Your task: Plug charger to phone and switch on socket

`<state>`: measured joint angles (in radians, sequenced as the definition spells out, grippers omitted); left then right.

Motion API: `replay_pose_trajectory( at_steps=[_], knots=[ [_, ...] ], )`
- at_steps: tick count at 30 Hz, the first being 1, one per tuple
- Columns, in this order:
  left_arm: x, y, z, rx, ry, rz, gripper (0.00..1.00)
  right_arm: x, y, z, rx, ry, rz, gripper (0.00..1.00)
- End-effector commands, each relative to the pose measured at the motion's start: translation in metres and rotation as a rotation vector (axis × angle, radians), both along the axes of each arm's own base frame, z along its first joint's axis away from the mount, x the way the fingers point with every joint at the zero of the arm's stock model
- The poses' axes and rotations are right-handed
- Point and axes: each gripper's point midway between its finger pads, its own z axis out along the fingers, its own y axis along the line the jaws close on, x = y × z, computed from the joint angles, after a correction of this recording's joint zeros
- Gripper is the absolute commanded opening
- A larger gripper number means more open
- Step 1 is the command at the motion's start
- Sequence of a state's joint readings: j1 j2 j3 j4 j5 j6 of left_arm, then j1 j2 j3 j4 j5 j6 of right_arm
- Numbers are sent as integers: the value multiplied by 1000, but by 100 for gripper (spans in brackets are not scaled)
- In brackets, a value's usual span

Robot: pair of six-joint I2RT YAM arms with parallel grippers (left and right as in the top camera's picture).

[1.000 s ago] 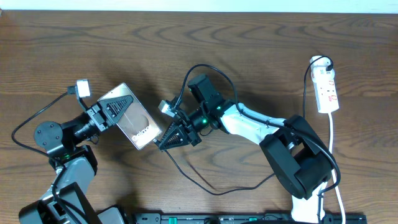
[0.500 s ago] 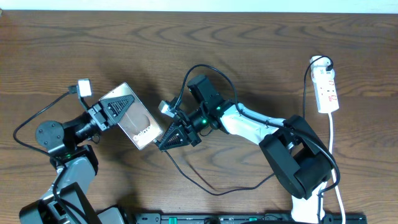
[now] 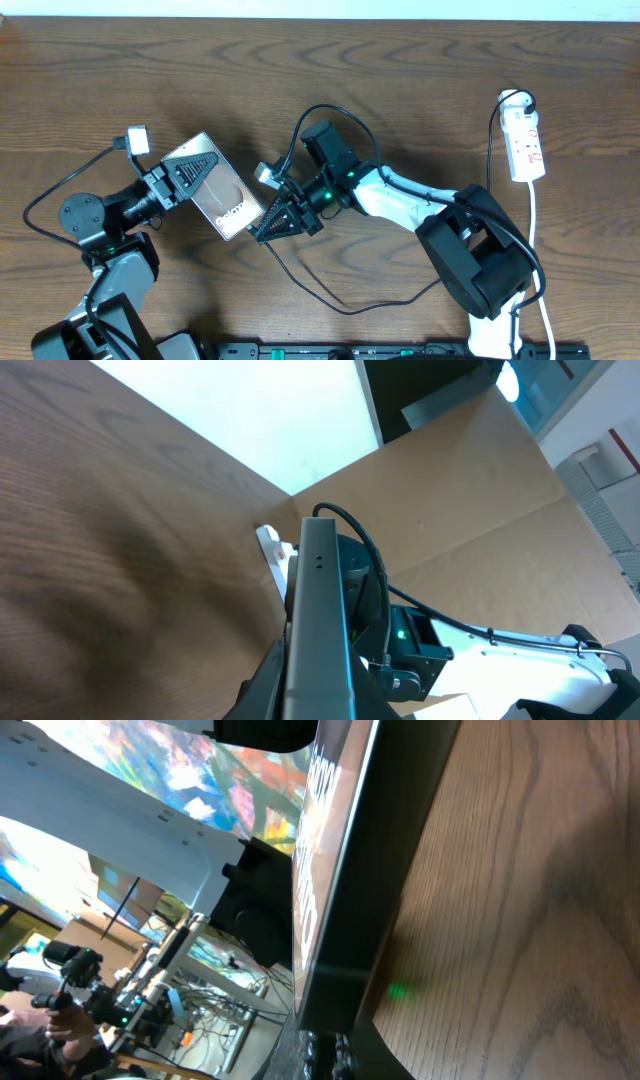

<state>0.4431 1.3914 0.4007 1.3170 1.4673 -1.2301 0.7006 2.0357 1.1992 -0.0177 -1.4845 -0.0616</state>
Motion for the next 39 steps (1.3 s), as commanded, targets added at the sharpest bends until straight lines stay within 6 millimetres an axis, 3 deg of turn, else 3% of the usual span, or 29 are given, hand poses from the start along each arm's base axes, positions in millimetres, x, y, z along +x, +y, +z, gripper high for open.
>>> replay_pose_trajectory(
  at_steps=[1, 39],
  knots=[
    [0, -1, 8, 28, -47, -12, 7, -4, 1, -4, -2, 16, 14, 1],
    [-3, -4, 6, 46, -65, -34, 7, -5, 0, -3, 2, 18, 19, 1]
  ],
)
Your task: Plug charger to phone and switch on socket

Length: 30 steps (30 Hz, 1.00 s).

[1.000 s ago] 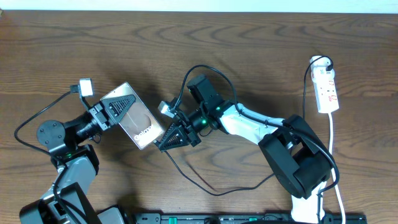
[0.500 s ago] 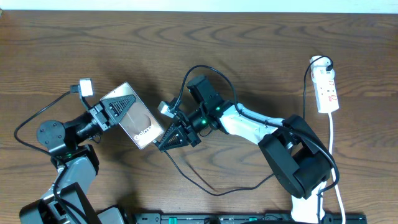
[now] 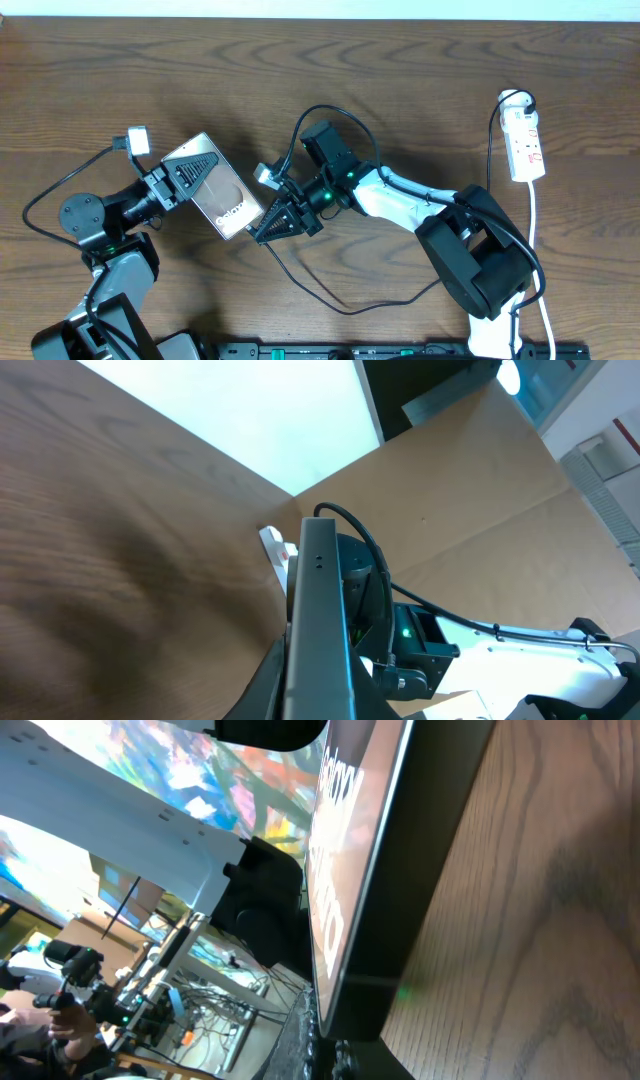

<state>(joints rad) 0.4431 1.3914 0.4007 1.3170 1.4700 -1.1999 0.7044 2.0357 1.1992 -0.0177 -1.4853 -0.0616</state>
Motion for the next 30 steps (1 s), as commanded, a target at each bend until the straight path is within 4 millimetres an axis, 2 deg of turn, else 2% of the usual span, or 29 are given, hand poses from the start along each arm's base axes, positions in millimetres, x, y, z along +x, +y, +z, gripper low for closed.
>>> replay_pose_trajectory(
  at_steps=[1, 11, 30],
  knots=[
    [-3, -4, 6, 29, -40, -33, 7, -3, 0, -3, 1, 18, 15, 1],
    [-8, -24, 6, 34, -48, -107, 7, -3, 0, -3, 1, 19, 15, 1],
    [-17, -29, 3, 64, -69, -168, 7, 4, 2, 2, 22, -3, 5, 1]
  ],
)
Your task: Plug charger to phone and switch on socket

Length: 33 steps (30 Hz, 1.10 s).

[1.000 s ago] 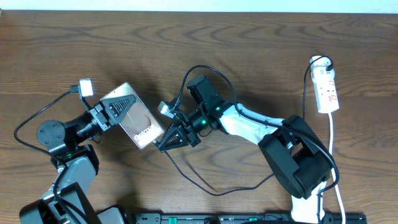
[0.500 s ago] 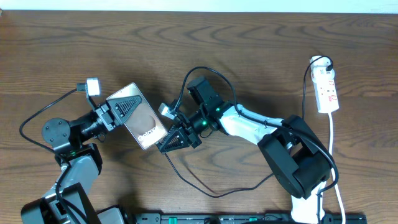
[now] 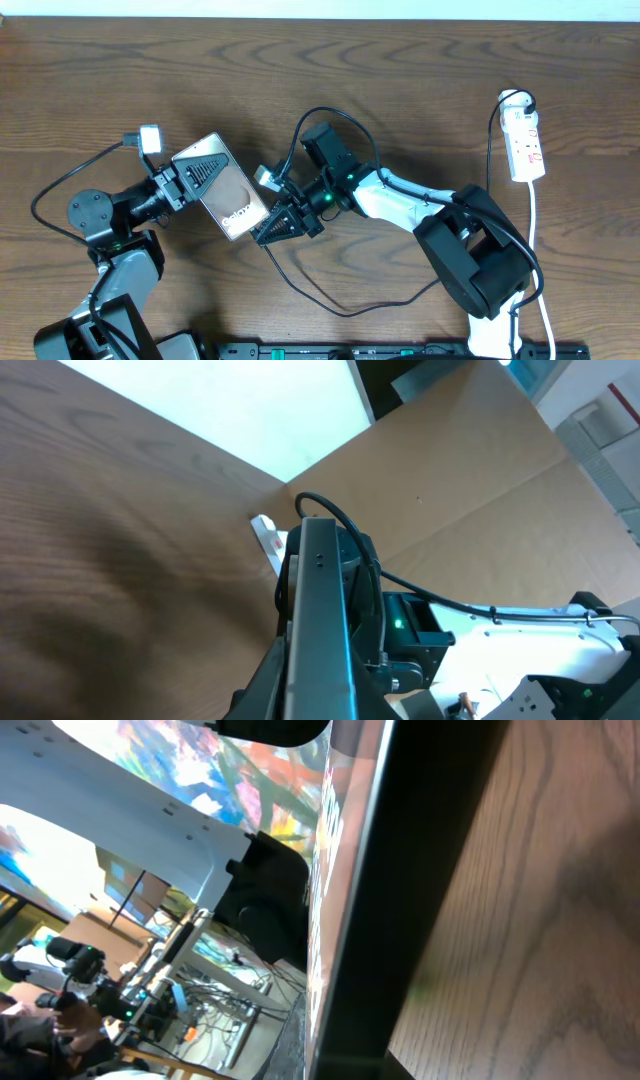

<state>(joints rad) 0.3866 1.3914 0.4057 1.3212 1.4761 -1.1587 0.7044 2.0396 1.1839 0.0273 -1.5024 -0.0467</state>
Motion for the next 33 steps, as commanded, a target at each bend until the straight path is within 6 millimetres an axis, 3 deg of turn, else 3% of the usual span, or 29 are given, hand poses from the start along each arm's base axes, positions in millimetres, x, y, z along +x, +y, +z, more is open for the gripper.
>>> replay_pose_trajectory(
  at_steps=[1, 20, 33],
  knots=[
    [-14, -12, 1, 38, -25, -107, 8, 6, 4, 4, 8, -5, -6, 1],
    [-15, -12, 1, 42, -33, -108, 7, 34, -2, 7, 21, -49, -83, 1],
    [-15, -12, 1, 42, -33, -108, 7, 50, 2, 23, 53, -73, -117, 1]
  ],
)
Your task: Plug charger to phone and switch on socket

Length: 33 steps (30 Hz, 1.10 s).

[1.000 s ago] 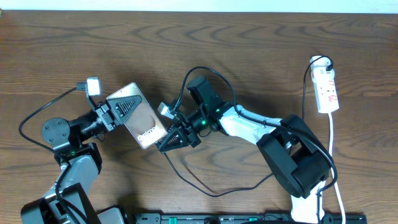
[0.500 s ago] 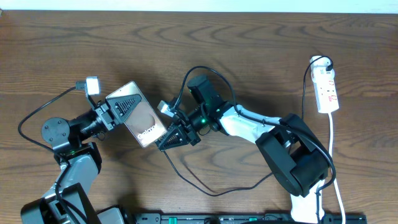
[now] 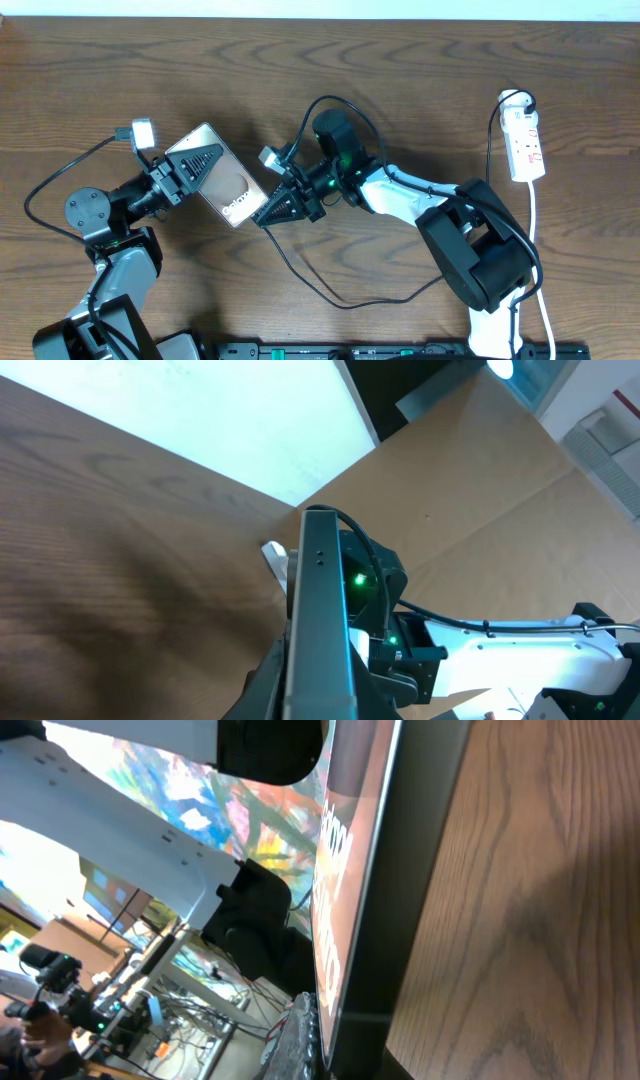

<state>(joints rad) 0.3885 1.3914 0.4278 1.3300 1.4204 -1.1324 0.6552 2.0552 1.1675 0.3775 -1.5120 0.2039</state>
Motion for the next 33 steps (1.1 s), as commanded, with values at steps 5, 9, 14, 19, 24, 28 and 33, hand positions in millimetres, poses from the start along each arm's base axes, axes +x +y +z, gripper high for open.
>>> replay_pose_trajectory(
  at_steps=[5, 9, 14, 19, 24, 28, 33],
  knots=[
    [-25, -19, -9, 34, 25, -164, 7, 21, 5, 9, -12, -27, -80, 1],
    [-25, -19, -9, 34, 25, -164, 8, 22, 5, 8, -12, -30, -83, 1],
    [-25, -19, -9, 34, 25, -163, 7, 28, 8, 6, -39, -19, -122, 1],
    [-21, -17, -7, 27, 21, -135, 7, 33, 11, 10, -38, -21, -149, 1],
    [-18, -15, -7, 24, 17, -120, 8, 41, 15, 18, -22, -31, -185, 1],
    [-18, -15, -7, 24, 17, -120, 7, 43, 17, 23, -9, -37, -197, 1],
    [-18, -15, -7, 24, 17, -120, 7, 45, 18, 22, -12, -37, -208, 1]
  ],
)
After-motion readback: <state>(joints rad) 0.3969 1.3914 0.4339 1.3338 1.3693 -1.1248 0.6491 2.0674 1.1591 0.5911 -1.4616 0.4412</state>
